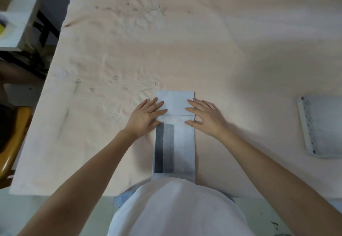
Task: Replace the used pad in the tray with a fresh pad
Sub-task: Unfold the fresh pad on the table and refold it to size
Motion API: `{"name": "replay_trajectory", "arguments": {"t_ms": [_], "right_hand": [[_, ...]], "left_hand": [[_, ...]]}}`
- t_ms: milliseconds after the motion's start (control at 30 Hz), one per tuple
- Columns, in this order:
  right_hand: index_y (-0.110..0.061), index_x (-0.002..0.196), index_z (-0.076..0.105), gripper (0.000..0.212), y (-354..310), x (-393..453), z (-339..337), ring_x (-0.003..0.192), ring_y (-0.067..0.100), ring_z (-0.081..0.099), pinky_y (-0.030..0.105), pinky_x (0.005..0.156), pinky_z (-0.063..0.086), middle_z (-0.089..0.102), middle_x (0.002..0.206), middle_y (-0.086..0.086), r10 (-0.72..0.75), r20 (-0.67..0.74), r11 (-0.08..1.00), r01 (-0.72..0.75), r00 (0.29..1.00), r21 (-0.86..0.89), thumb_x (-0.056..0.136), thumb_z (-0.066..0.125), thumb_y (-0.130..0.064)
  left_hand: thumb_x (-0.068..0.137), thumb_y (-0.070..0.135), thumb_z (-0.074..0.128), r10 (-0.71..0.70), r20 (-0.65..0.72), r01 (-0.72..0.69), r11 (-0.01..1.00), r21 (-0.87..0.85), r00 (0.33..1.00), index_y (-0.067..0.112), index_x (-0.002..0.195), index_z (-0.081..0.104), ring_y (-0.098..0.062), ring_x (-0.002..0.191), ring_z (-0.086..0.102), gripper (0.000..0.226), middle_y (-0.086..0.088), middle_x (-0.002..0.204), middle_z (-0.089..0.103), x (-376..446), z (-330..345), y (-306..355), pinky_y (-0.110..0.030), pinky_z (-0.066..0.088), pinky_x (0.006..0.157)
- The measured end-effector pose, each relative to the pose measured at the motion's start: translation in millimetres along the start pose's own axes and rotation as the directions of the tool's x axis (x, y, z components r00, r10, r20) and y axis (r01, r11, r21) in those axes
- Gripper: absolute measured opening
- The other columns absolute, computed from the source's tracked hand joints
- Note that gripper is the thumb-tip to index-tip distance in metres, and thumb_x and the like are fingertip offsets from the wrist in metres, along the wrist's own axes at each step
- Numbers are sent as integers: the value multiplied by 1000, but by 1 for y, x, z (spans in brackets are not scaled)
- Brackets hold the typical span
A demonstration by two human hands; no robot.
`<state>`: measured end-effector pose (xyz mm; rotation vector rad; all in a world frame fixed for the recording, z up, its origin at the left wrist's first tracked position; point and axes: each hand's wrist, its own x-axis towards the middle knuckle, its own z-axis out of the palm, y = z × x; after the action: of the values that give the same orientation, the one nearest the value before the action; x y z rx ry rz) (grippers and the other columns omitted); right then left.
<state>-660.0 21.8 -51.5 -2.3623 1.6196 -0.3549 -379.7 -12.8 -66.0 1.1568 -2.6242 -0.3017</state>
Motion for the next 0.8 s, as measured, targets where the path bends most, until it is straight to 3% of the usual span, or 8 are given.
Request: {"name": "replay_trajectory", "arguments": {"t_ms": [100, 233, 300, 367, 467, 533, 667, 800], "right_hand": [[-25, 113, 69, 53, -4, 7, -6, 127, 14, 50, 29, 110, 24, 58, 133, -4, 3, -73, 999, -1, 997, 32, 79, 53, -62], [-20, 115, 65, 60, -3, 26, -25, 118, 14, 54, 21, 99, 29, 63, 123, -5, 81, 33, 982, -85, 996, 168, 69, 73, -57], [-12, 105, 68, 40, -4, 40, -31, 102, 23, 60, 21, 85, 33, 69, 106, 2, 136, -11, 975, -132, 991, 181, 75, 76, -36], [-7, 98, 69, 23, -3, 57, -34, 91, 26, 63, 27, 77, 40, 70, 95, 7, 283, -68, 914, -248, 957, 321, 79, 73, -19], [-9, 91, 68, 21, 3, 84, -33, 77, 27, 65, 39, 71, 51, 70, 82, 7, 524, -11, 706, -427, 852, 565, 77, 73, -24], [-7, 85, 66, 24, 11, 101, -30, 72, 25, 65, 40, 68, 53, 70, 76, 5, 587, 26, 656, -494, 809, 570, 76, 73, -28], [-16, 62, 50, 30, 19, 118, -27, 63, 15, 50, 30, 62, 40, 54, 61, -7, 629, 63, 594, -531, 775, 604, 77, 76, -16], [-28, 58, 43, 39, 24, 128, -26, 64, 14, 50, 27, 60, 37, 53, 63, -7, 634, 98, 636, -588, 767, 500, 77, 76, -20]], "left_hand": [[91, 36, 43, -43, -64, 40, 998, -43, 997, 19, 107, 71, -26, 122, 55, 36, -2, 121, 66, 12, -7, 4, -36, 34, 103], [94, 42, 37, -223, -7, 214, 943, -256, 975, 7, 101, 68, -29, 91, 63, 47, -8, 96, 69, 40, -32, 8, -32, 43, 79], [97, 39, 44, -368, 56, 359, 844, -400, 928, 13, 101, 64, -25, 88, 61, 33, -3, 90, 67, 54, -43, 6, -29, 41, 72], [94, 40, 53, -471, 141, 462, 684, -565, 871, 20, 101, 59, -22, 89, 61, 22, 1, 90, 65, 70, -53, 5, -30, 44, 75], [74, 48, 74, -525, 207, 479, 458, -749, 825, 23, 107, 52, -11, 90, 61, 47, 11, 97, 62, 96, -63, -1, -24, 51, 77], [67, 48, 79, -525, 225, 504, 481, -717, 821, 23, 110, 50, -8, 90, 61, 58, 12, 101, 61, 113, -65, -9, -23, 52, 74], [82, 22, 72, -603, 219, 613, 589, -527, 767, 14, 99, 51, -17, 74, 52, 29, 8, 76, 52, 138, -51, -25, -25, 41, 65], [82, 23, 72, -634, 266, 673, 579, -460, 727, 15, 90, 54, -19, 78, 55, 22, 3, 81, 58, 150, -37, -37, -31, 47, 71]]}}
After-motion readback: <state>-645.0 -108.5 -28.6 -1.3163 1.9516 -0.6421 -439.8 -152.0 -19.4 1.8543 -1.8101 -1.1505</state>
